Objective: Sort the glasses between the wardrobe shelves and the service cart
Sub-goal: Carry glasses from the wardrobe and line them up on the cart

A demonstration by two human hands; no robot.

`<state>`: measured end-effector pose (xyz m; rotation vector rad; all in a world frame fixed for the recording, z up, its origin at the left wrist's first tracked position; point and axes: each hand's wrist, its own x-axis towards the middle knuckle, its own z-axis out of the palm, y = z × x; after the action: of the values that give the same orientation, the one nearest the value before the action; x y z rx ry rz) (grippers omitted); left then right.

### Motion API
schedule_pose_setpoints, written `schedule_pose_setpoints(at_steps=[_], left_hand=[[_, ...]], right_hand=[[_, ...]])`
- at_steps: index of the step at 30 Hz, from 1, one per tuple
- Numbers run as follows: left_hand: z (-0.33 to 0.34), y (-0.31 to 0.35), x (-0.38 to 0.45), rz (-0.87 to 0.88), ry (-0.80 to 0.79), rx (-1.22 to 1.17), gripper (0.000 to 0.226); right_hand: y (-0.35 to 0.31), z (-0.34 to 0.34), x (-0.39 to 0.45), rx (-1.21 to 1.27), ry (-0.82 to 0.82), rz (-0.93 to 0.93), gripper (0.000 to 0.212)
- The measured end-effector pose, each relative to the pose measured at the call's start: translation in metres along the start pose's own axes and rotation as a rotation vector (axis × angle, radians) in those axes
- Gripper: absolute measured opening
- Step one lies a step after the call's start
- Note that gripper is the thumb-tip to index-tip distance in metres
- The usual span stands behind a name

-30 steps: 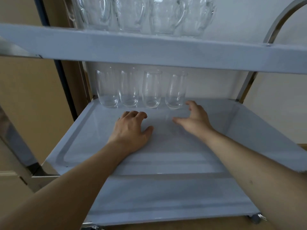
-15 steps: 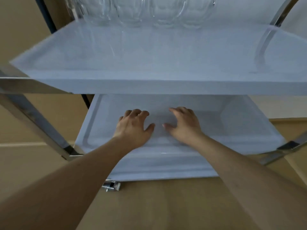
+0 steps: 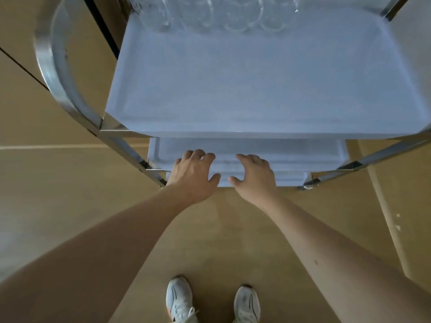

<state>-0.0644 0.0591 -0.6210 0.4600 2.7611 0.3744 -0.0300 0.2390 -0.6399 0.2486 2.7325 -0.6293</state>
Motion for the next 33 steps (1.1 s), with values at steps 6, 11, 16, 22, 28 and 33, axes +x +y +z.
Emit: schedule_pose_setpoints(at_steps=[6, 11, 16, 22, 28, 33], left_hand=[[-0.044, 0.029, -0.056, -0.030, -0.067, -0.012, 0.056], [-0.083, 0.063, -0.087, -0.046, -0.091, -0.014, 0.057], [-0.119, 0.110, -0.107, -0.018, -0.081, -0.025, 0.059], [-0.152, 0.185, -0.135, 0.097, -0.090, -0.040, 0.062], [-0.189, 0.269, -0.122, 0.198, 0.005, -0.012, 0.061], [-0.200, 0.348, -0.104, 0.334, 0.064, -0.054, 0.059]], right_hand=[[-0.013, -0.034, -0.075, 0.089, -0.022, 0.046, 0.065], [-0.016, -0.074, -0.122, 0.096, -0.028, 0.071, 0.067], [-0.002, -0.125, -0.165, 0.109, 0.029, 0.097, 0.066], [0.026, -0.188, -0.213, 0.126, 0.105, 0.138, 0.067], [0.066, -0.253, -0.252, 0.216, 0.214, 0.216, 0.066], [0.102, -0.289, -0.284, 0.264, 0.354, 0.298, 0.061]])
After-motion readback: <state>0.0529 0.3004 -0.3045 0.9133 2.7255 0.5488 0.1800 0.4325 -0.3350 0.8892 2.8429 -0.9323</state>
